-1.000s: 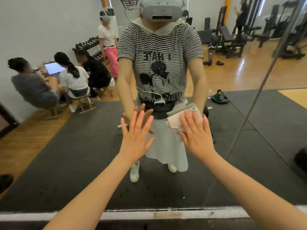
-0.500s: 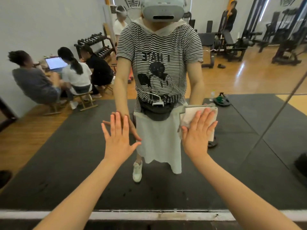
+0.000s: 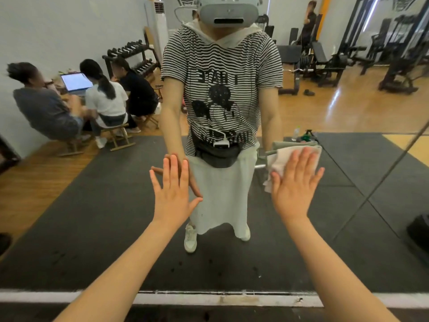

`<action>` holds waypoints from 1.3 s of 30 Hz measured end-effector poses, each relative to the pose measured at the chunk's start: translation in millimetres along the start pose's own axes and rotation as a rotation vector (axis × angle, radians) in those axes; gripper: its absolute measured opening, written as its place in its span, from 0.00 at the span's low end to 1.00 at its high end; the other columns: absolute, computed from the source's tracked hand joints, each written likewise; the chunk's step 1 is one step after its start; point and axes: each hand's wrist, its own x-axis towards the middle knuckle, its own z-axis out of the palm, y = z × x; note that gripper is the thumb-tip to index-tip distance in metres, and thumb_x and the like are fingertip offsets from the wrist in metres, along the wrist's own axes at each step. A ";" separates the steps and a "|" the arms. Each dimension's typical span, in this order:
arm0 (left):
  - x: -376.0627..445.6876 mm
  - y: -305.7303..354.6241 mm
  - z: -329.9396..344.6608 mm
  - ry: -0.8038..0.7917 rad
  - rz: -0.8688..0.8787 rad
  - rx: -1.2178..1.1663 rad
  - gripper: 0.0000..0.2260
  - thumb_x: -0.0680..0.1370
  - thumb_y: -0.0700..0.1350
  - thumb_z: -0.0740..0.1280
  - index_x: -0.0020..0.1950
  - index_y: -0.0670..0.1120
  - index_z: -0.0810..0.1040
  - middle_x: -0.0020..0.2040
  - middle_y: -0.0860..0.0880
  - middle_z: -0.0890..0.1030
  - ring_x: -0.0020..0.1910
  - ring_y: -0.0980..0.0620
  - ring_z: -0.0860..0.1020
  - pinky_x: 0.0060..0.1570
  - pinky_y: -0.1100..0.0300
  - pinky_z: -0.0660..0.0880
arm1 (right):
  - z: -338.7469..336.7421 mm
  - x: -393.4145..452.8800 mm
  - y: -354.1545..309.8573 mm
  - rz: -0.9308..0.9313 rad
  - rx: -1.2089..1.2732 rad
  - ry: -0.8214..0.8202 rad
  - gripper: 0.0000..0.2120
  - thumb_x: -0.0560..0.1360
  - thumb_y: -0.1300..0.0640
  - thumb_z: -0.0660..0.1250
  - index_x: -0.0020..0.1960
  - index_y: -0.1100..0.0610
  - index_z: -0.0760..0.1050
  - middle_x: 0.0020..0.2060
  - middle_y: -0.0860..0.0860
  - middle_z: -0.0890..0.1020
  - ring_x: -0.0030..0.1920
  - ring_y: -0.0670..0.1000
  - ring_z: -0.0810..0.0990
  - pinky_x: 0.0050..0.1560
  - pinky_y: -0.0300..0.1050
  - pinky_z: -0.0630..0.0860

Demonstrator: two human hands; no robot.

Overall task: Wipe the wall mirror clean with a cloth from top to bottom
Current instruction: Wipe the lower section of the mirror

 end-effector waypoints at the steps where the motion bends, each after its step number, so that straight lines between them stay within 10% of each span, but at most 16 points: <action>1: -0.2 0.3 -0.1 -0.003 0.000 -0.008 0.67 0.59 0.61 0.80 0.78 0.42 0.35 0.77 0.37 0.48 0.78 0.40 0.40 0.64 0.28 0.50 | -1.6 0.4 1.5 0.033 0.013 -0.006 0.31 0.83 0.43 0.43 0.78 0.63 0.47 0.73 0.66 0.61 0.73 0.64 0.52 0.74 0.54 0.36; 6: 1.0 2.2 -1.1 -0.014 -0.001 -0.021 0.68 0.58 0.62 0.80 0.78 0.41 0.36 0.75 0.36 0.52 0.74 0.36 0.54 0.62 0.27 0.50 | 3.1 9.6 -55.3 0.271 0.169 0.006 0.30 0.80 0.53 0.52 0.75 0.68 0.48 0.72 0.72 0.57 0.73 0.69 0.50 0.70 0.65 0.47; 11: -0.3 0.0 1.2 0.003 0.012 -0.009 0.67 0.59 0.62 0.79 0.78 0.42 0.35 0.77 0.38 0.43 0.78 0.40 0.40 0.64 0.28 0.49 | 15.4 3.8 -127.1 -0.275 0.096 -0.046 0.30 0.77 0.53 0.53 0.77 0.57 0.52 0.74 0.58 0.55 0.76 0.59 0.49 0.72 0.61 0.45; 16: -1.2 -1.6 -1.0 -0.014 0.010 0.015 0.67 0.59 0.62 0.80 0.78 0.43 0.34 0.78 0.39 0.40 0.77 0.43 0.35 0.65 0.30 0.51 | 19.8 4.9 -101.4 -0.417 -0.006 0.006 0.35 0.79 0.51 0.53 0.79 0.53 0.38 0.78 0.53 0.48 0.78 0.51 0.38 0.75 0.53 0.37; 21: -1.1 -0.1 -0.1 -0.034 -0.007 0.020 0.67 0.59 0.63 0.79 0.78 0.42 0.34 0.78 0.38 0.39 0.77 0.43 0.35 0.66 0.31 0.51 | 5.5 7.5 -39.9 -0.162 0.043 -0.006 0.25 0.83 0.46 0.44 0.77 0.55 0.48 0.73 0.59 0.57 0.73 0.61 0.55 0.72 0.57 0.48; 32: 0.3 1.0 -0.8 -0.022 -0.013 0.021 0.69 0.57 0.62 0.80 0.77 0.41 0.34 0.76 0.36 0.50 0.77 0.41 0.37 0.63 0.28 0.53 | 7.0 7.1 -75.4 0.297 0.223 0.060 0.27 0.82 0.52 0.49 0.76 0.65 0.48 0.73 0.70 0.57 0.73 0.65 0.49 0.74 0.54 0.38; 39: -2.6 -6.1 -4.7 0.055 0.091 -0.003 0.65 0.60 0.59 0.80 0.78 0.41 0.37 0.78 0.38 0.38 0.78 0.42 0.38 0.64 0.29 0.53 | 22.8 -29.1 -131.5 -0.080 0.175 -0.096 0.31 0.77 0.53 0.53 0.76 0.56 0.46 0.73 0.61 0.56 0.72 0.63 0.55 0.67 0.65 0.51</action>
